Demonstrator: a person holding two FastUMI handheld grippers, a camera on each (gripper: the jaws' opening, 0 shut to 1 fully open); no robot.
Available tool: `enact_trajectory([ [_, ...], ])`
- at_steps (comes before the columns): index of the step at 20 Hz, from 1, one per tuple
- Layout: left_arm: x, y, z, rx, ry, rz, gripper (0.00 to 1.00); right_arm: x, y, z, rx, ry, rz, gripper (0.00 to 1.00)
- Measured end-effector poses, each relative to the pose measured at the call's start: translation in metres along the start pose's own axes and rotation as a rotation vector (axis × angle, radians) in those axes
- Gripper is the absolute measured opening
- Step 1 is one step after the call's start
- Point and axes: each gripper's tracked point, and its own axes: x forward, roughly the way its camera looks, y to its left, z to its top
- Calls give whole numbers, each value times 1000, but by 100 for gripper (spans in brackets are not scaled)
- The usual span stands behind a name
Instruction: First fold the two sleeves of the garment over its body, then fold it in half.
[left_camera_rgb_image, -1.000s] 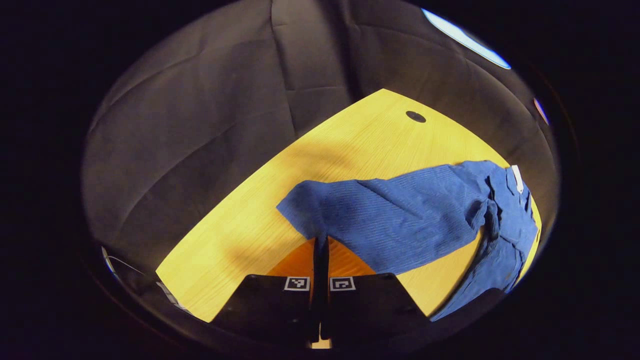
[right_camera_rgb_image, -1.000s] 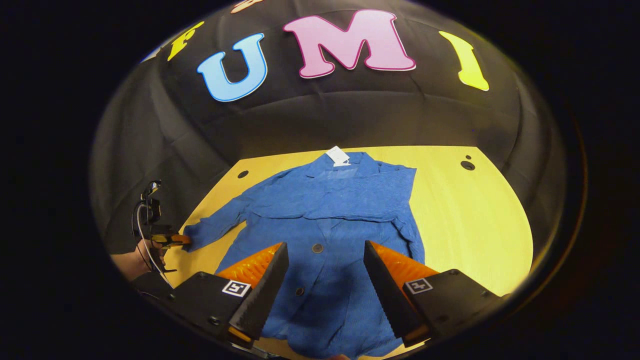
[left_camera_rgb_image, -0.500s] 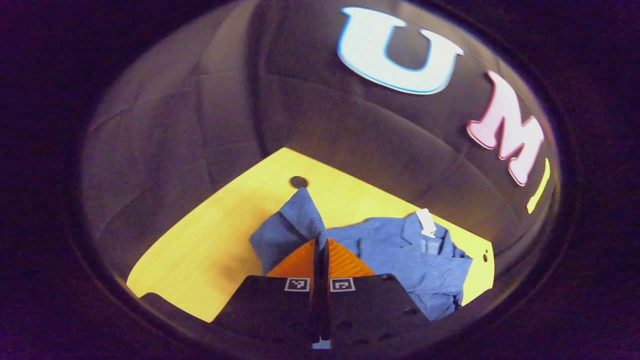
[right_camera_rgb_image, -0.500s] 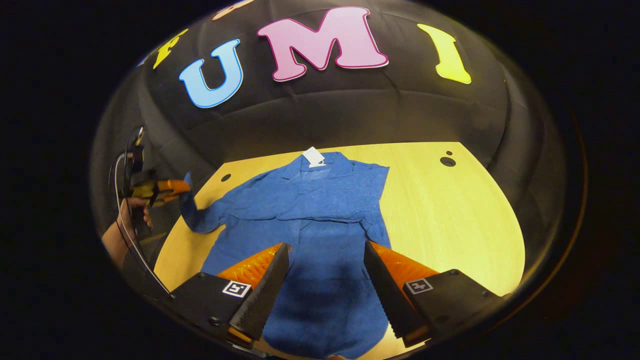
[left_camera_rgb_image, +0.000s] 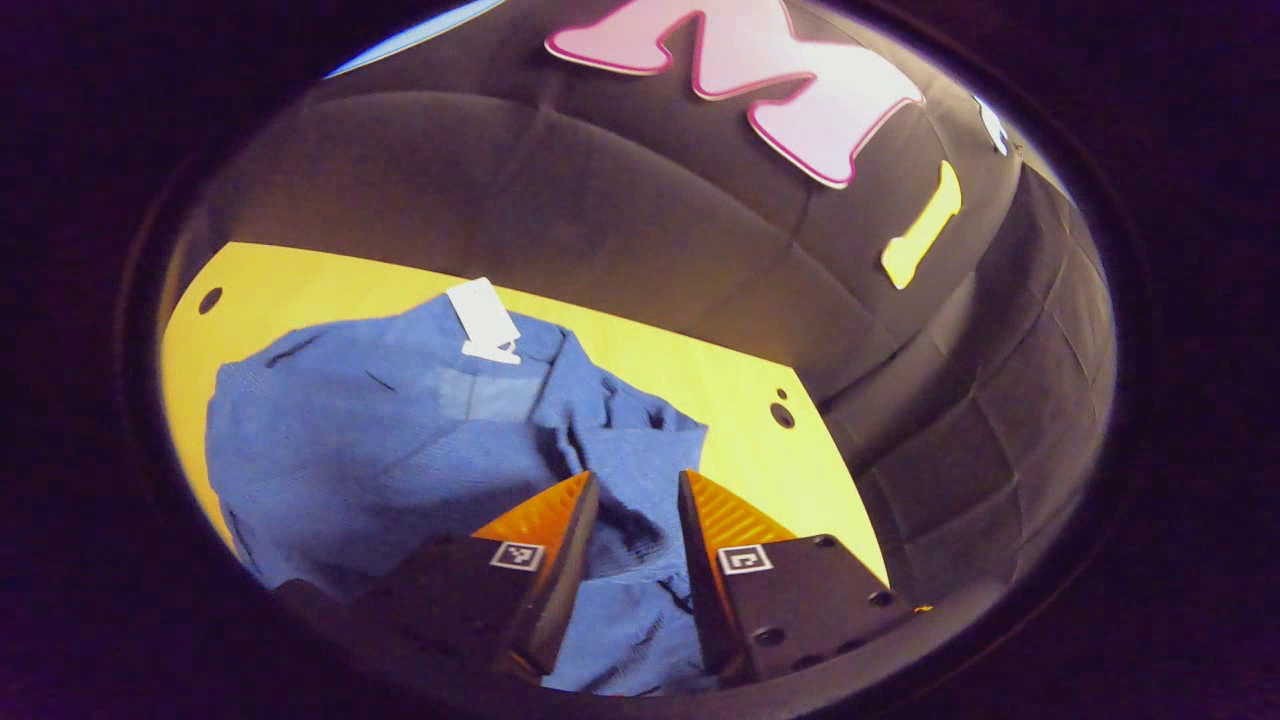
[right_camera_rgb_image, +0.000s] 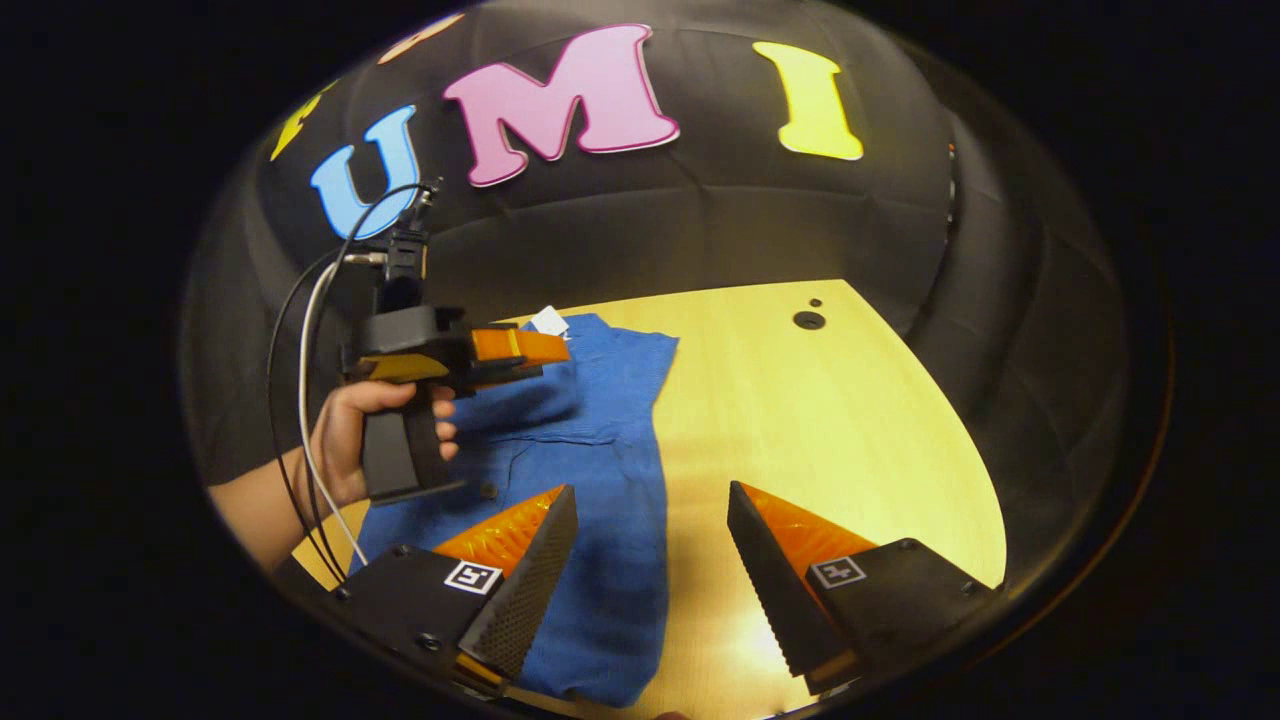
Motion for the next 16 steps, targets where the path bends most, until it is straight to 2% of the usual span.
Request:
enact_trajectory([
  [1, 4, 3, -3, 23, -17, 20, 57, -5, -3, -1, 24, -7, -7, 96],
  [2, -3, 9, 2, 40, -41, 24, 59, -10, -5, -6, 38, -9, -17, 96],
  [4, -15, 21, 8, 73, -91, 16, 78, -18, -9, -19, 44, -8, -47, 96],
  [5, -19, 18, 4, 92, -109, 16, 74, -21, -6, -28, 50, 1, -54, 96],
  [6, -31, 22, 2, 111, -126, 19, 80, -26, 0, -38, 55, 19, -56, 96],
  [8, -58, 38, -6, 139, -142, 56, 80, -34, 8, -54, 61, 36, -75, 96],
  [10, -83, 57, -27, 144, -109, 101, 80, -43, 23, -75, 124, 79, -70, 96],
  [12, -113, 80, -54, 136, -51, 174, 79, -49, 40, -107, 157, 150, -56, 96],
  [14, -140, 105, -84, 126, 5, 257, 80, -58, 42, -141, 67, 223, -92, 97],
  [16, -165, 127, -119, 84, 91, 347, 80, -63, 37, -166, 48, 261, -130, 97],
])
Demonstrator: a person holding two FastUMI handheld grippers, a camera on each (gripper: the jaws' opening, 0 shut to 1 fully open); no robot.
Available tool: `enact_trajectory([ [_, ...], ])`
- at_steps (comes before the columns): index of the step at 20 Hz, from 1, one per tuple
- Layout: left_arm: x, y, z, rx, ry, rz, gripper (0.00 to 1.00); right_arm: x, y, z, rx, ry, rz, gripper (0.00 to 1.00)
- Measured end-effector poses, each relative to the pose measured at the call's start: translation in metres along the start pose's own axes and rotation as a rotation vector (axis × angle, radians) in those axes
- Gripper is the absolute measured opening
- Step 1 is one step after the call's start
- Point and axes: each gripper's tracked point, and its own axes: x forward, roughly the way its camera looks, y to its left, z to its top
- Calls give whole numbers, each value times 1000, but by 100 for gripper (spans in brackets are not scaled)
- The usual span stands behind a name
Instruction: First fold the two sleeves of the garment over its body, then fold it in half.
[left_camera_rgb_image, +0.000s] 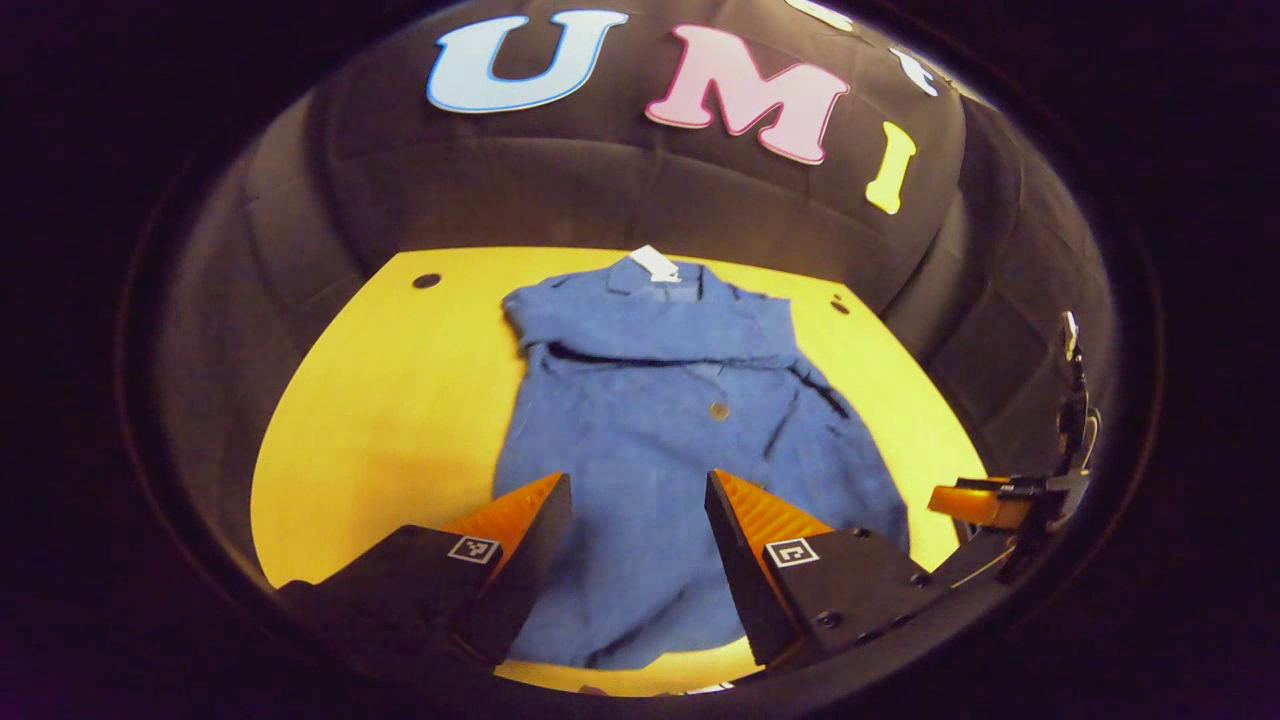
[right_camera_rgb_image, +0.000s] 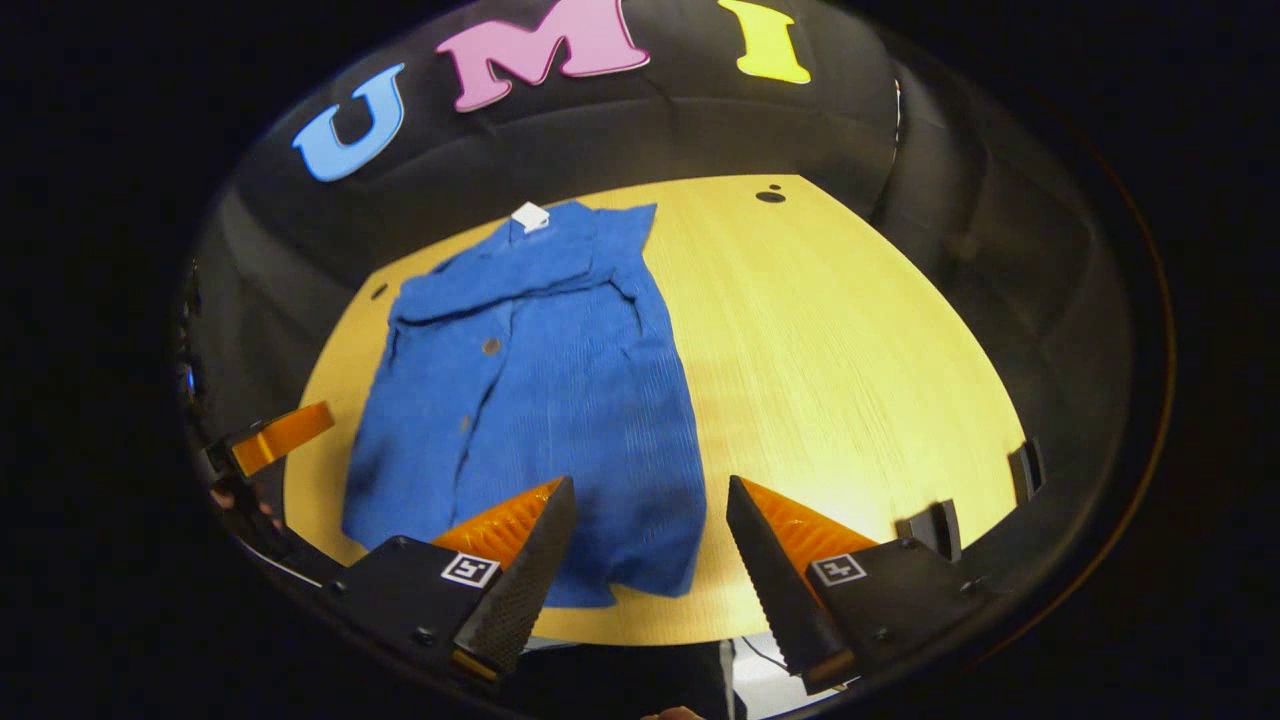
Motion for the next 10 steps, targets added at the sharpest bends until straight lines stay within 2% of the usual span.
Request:
enact_trajectory([
  [2, -8, 15, -26, -46, 61, 65, 80, 8, -2, -30, 73, 69, 1, 97],
  [3, -7, 16, -33, -71, 79, 89, 80, 14, -11, -45, 96, 106, -28, 97],
  [4, -3, 13, -41, -93, 92, 99, 80, 20, -21, -54, 106, 132, -54, 97],
  [7, 5, 11, -52, -146, 130, 104, 80, 30, -23, -63, 103, 167, -65, 97],
  [8, 7, 16, -48, -128, 108, 142, 80, 33, -24, -64, 88, 167, -74, 97],
  [10, 14, 13, -48, -86, 112, 159, 73, 40, -17, -64, 82, 164, -67, 97],
])
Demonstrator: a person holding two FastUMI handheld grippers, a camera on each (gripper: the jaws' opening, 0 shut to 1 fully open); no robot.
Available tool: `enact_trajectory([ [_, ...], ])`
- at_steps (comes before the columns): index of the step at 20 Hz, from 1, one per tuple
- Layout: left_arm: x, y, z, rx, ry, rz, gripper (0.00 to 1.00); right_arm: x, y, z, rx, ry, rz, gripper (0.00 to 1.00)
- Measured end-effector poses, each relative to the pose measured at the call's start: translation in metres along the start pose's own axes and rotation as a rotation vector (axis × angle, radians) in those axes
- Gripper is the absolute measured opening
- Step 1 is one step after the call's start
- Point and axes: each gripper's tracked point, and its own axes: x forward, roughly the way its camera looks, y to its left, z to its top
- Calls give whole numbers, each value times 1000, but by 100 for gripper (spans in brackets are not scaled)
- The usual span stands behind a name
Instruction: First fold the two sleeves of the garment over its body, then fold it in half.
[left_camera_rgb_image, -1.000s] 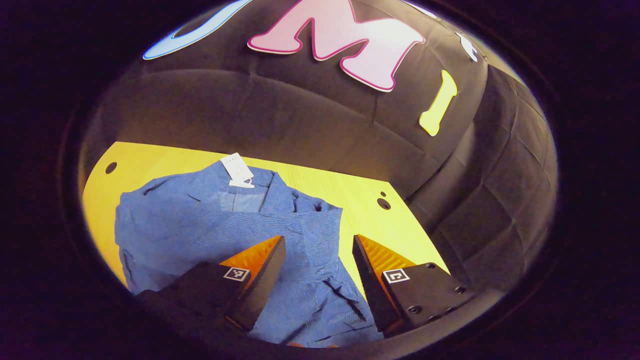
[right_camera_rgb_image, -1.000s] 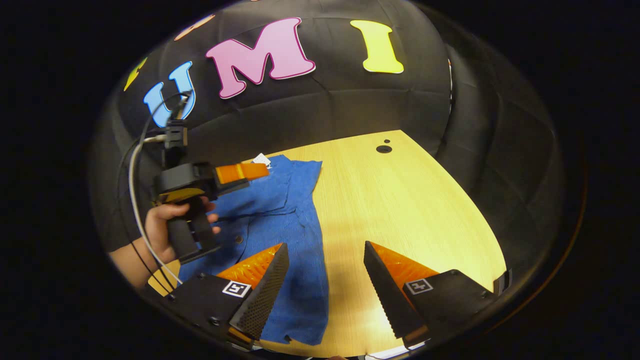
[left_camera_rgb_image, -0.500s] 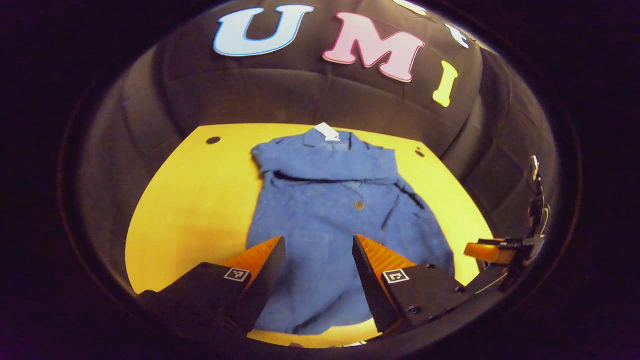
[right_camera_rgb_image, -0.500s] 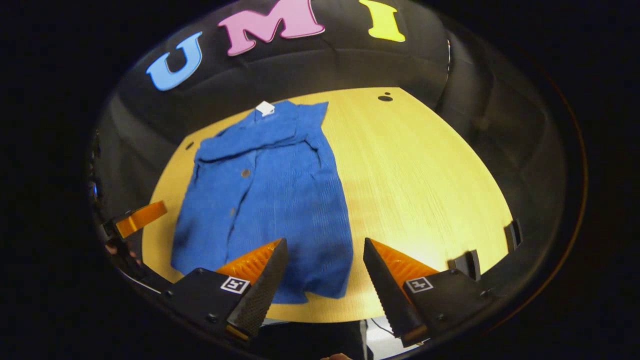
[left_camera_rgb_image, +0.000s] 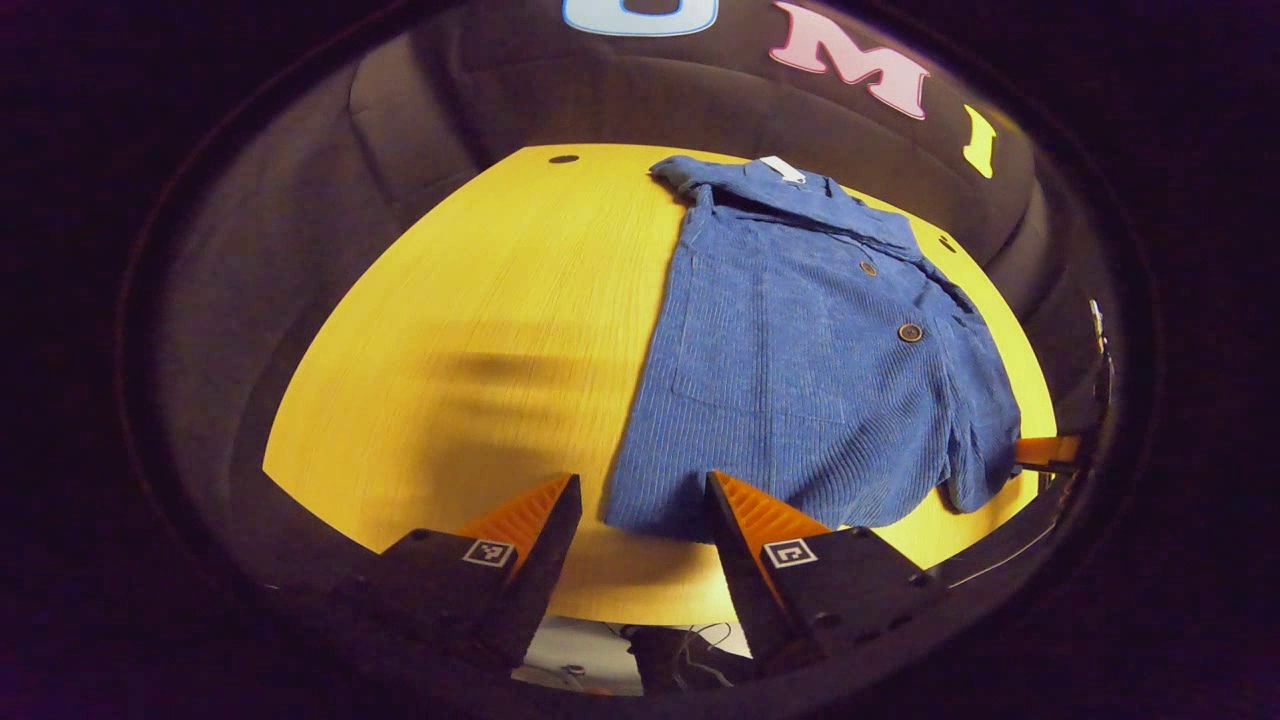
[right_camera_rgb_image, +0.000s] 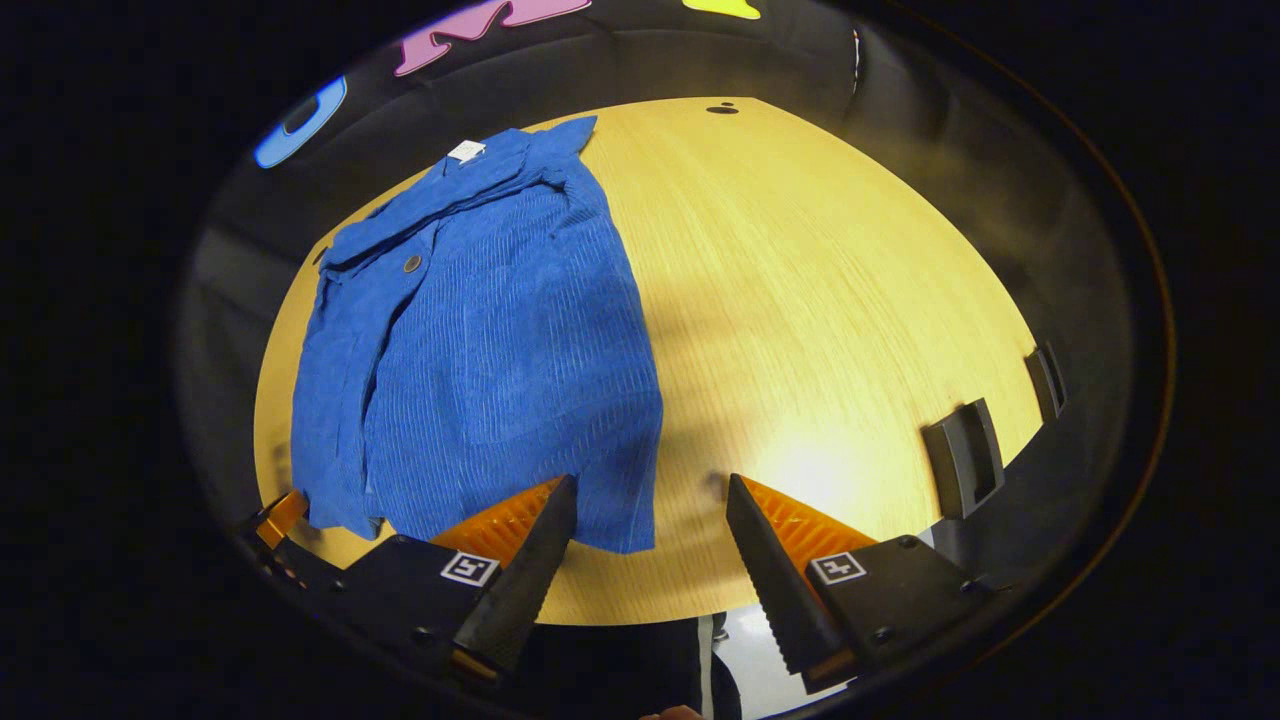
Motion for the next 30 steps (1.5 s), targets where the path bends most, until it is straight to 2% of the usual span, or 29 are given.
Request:
enact_trajectory([
  [4, 9, -19, 1, 84, 34, -7, 74, 10, 5, 5, -81, -11, -23, 98],
  [5, 11, -25, 0, 81, 42, -8, 71, 9, 4, 3, -80, 4, -31, 88],
  [6, 11, -30, 1, 80, 49, -8, 70, 10, 5, 3, -68, 0, -30, 89],
  [7, 7, -37, 1, 82, 46, -10, 75, 10, 7, 2, -64, 11, -38, 89],
  [8, 11, -42, 0, 87, 51, -11, 64, 12, 12, 3, -66, 12, -26, 95],
  [9, 12, -47, 1, 90, 48, -20, 57, 14, 20, 2, -61, 30, -2, 82],
  [10, 11, -51, 1, 82, 51, -27, 52, 13, 25, 2, -57, 38, -5, 58],
  [11, 11, -56, 2, 69, 53, -39, 40, 14, 30, 4, -59, 42, 7, 34],
  [12, 12, -56, 2, 42, 56, -35, 34, 14, 33, 4, -67, 54, 5, 18],
  [13, 13, -57, 3, 8, 57, -40, 11, 16, 35, 7, -95, 54, 20, 17],
  [14, 12, -61, 4, -3, 61, -76, 6, 17, 36, 7, -129, 60, 43, 16],
  [15, 9, -66, 2, -19, 72, -117, 6, 15, 38, 11, -136, 54, 62, 16],
  [16, 10, -72, 2, -39, 82, -146, 6, 16, 37, 7, -128, 65, 79, 5],
  [17, 13, -72, 5, -81, 82, -156, 6, 17, 41, 8, -119, 64, 110, 5],
  [18, 14, -78, 5, -95, 81, -179, 0, 16, 39, 7, -107, 70, 125, 5],
  [21, 12, -78, 5, -80, 99, -196, 0, 17, 39, 11, -94, 53, 121, 1],
  [24, 2, -81, 19, -118, 86, -228, 0, 11, 42, 18, -111, 36, 114, 1],
  [28, -17, -82, 52, -108, 31, -284, 0, -11, 55, 71, -68, -56, 159, 1],
  [30, -23, -80, 76, -95, -2, -298, 0, -24, 67, 112, -80, -129, 182, 1],
])
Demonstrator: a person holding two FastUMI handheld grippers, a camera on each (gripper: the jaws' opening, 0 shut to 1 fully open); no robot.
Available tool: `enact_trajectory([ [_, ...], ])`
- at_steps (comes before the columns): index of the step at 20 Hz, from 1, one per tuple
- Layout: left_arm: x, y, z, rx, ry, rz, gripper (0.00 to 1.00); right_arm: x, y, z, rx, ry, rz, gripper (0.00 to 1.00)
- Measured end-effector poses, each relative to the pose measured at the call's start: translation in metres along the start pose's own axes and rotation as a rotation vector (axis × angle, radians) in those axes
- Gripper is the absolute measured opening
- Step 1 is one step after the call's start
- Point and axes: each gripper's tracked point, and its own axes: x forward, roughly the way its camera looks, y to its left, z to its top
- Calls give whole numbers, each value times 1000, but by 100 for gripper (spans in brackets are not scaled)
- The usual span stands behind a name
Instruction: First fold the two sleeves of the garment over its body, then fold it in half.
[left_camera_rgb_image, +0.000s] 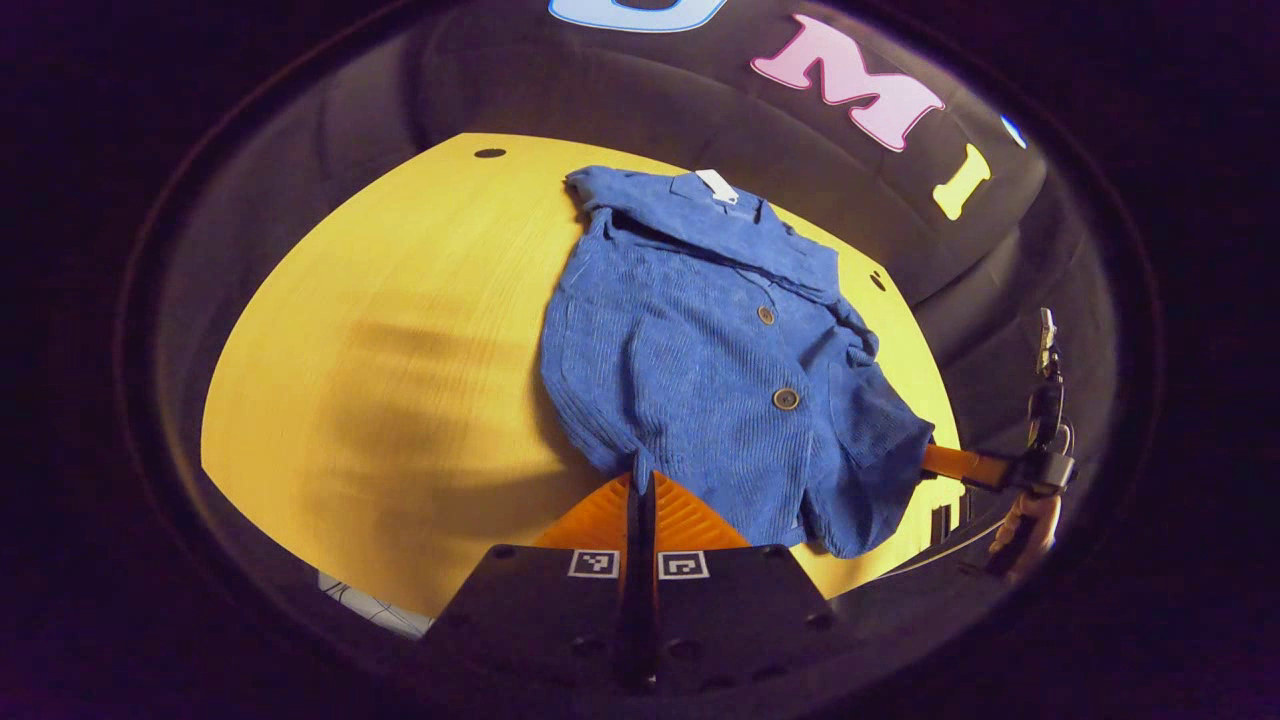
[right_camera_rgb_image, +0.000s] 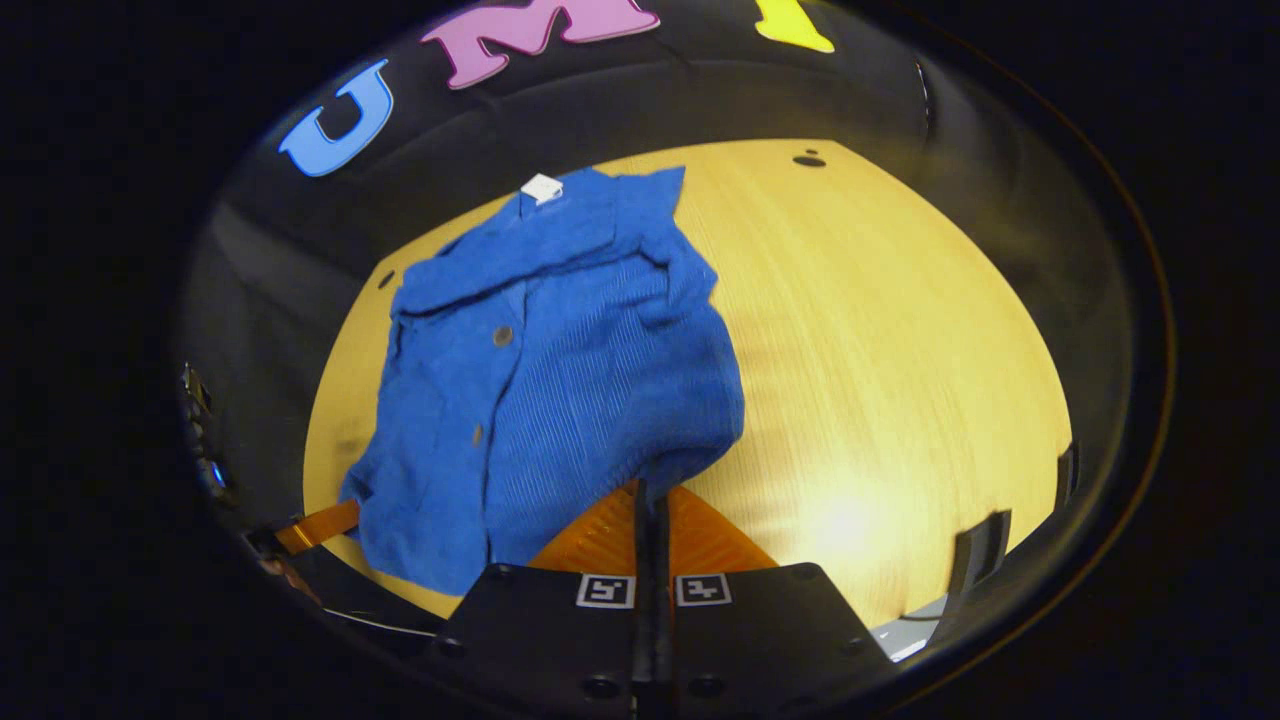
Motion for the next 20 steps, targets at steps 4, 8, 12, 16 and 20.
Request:
enact_trajectory([
  [4, -4, -1, 75, 84, -80, 1, 0, -1, 34, 83, -45, -92, 64, 1],
  [8, 4, -1, 190, 142, -216, 1, 0, 18, 61, 181, -37, -211, 101, 0],
  [12, 37, 0, 320, 251, -394, -28, 0, 59, 57, 290, -61, -326, 58, 1],
  [16, 108, 14, 441, 378, -626, 14, 0, 126, 41, 397, -30, -494, -7, 11],
  [20, 174, 56, 429, 344, -462, 180, 84, 187, 10, 398, -36, -493, -92, 97],
])
